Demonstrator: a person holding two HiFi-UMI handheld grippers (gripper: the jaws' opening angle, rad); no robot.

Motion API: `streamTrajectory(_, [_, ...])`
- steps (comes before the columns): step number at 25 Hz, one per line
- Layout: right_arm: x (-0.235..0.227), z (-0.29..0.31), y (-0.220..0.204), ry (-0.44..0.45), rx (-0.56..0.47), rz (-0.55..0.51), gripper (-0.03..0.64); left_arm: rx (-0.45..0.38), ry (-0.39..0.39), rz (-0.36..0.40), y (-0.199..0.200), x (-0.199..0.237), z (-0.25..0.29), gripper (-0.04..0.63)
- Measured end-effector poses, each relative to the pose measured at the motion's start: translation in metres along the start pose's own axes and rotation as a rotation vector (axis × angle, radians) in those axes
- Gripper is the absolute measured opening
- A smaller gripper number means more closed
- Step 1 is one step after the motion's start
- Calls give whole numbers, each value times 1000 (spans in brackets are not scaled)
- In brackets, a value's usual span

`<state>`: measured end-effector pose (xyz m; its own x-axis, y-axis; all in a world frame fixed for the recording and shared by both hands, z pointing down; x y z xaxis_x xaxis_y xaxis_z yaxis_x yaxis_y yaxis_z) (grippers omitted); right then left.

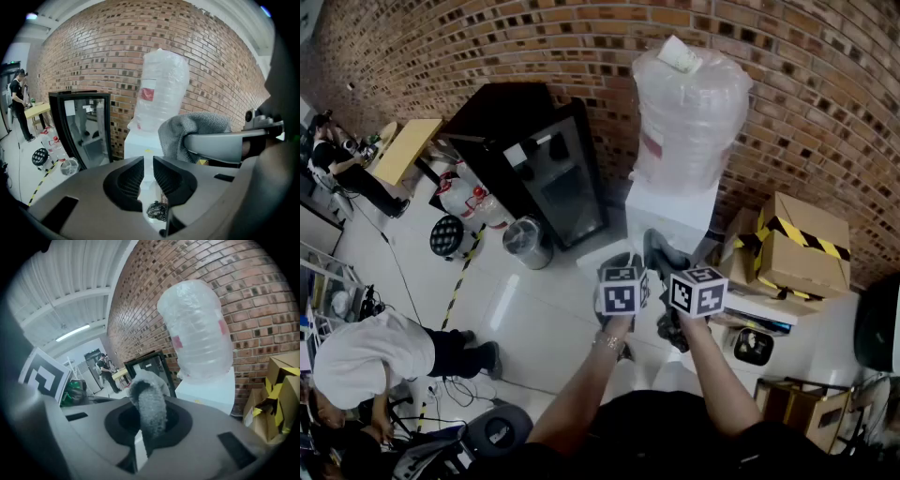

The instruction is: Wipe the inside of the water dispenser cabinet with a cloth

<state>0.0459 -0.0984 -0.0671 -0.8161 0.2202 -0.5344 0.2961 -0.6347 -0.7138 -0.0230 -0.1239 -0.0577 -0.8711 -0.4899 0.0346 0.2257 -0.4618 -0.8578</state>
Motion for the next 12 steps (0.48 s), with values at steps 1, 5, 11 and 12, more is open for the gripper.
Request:
streamTrajectory(1, [-4,5,0,-8,0,3,20,3,-1,1,-2,4,7,51])
streamTrajectory(5, [-34,26,-10,-41,19,25,20,30,-27,-8,-17,9,36,51])
streamTrajectory(11, [-120,65,-72,-85,92,81,20,102,-28,-77,-84,4,95,61])
streamTrajectory(12, [-140,74,-85,-96,99,87,20,115,-23,-94,-103,4,109,55])
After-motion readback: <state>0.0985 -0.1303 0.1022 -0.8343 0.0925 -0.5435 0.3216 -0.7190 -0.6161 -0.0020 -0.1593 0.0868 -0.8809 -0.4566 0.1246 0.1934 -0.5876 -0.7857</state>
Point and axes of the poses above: the fingertips, and each gripper's own axes: z forward along the fingers, x to its left, y out of its top, the point moved 2 cm from there along -z, backward along the fingers, and after that the axes turned 11 degrees about z, right-handed, at the moved point
